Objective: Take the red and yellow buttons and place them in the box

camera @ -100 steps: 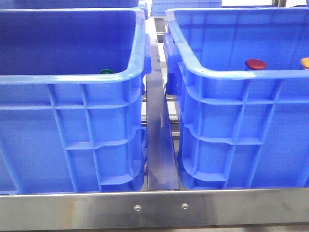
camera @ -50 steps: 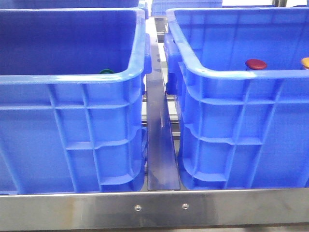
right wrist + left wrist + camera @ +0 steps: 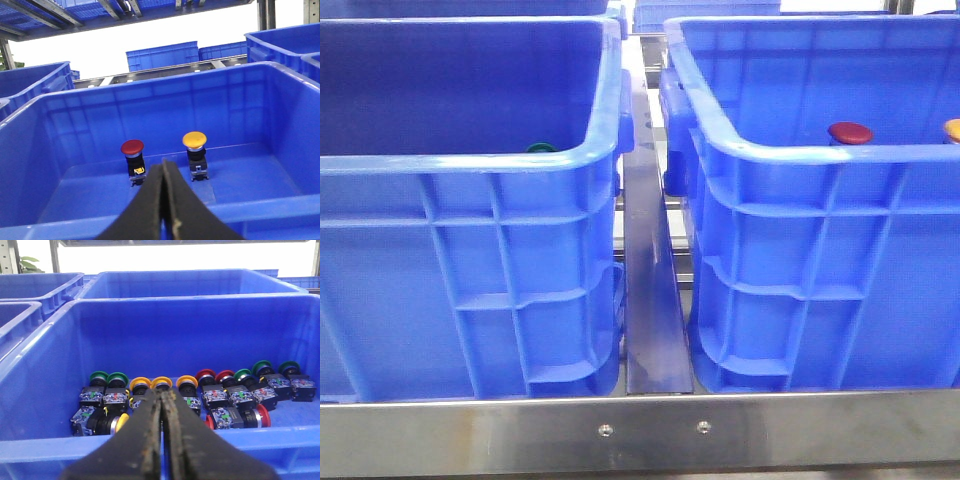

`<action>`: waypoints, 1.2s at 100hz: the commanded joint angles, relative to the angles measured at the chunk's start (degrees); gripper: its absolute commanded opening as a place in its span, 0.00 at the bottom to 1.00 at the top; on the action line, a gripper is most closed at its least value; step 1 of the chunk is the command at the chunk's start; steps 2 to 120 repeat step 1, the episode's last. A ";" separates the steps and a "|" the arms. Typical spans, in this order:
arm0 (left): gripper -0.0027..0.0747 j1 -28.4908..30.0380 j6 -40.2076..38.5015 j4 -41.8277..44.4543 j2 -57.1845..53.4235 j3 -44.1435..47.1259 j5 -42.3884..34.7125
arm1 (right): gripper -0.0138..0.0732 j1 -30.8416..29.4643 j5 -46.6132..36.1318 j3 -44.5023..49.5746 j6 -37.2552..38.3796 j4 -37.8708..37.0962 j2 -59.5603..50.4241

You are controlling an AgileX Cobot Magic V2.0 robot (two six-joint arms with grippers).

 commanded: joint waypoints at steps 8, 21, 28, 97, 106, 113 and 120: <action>0.01 -0.45 -0.26 -0.07 -1.71 1.14 -4.51 | 0.08 0.03 -4.71 0.30 0.22 -0.77 -1.19; 0.01 -0.45 -0.26 -0.07 -1.71 1.14 -4.51 | 0.08 0.03 -4.71 0.30 0.22 -0.77 -1.19; 0.01 -0.45 -0.26 -0.07 -1.71 1.14 -4.51 | 0.08 0.03 -4.71 0.30 0.22 -0.77 -1.19; 0.01 -0.45 -0.26 -0.07 -1.71 1.14 -4.51 | 0.08 0.03 -4.71 0.30 0.22 -0.77 -1.19; 0.01 -0.45 -0.26 -0.07 -1.71 1.14 -4.51 | 0.08 0.03 -4.71 0.30 0.22 -0.77 -1.19; 0.01 -0.45 -0.26 -0.07 -1.71 1.14 -4.51 | 0.08 0.03 -4.71 0.30 0.22 -0.77 -1.19; 0.01 -0.45 -0.26 -0.07 -1.71 1.14 -4.51 | 0.08 0.03 -4.71 0.30 0.22 -0.77 -1.19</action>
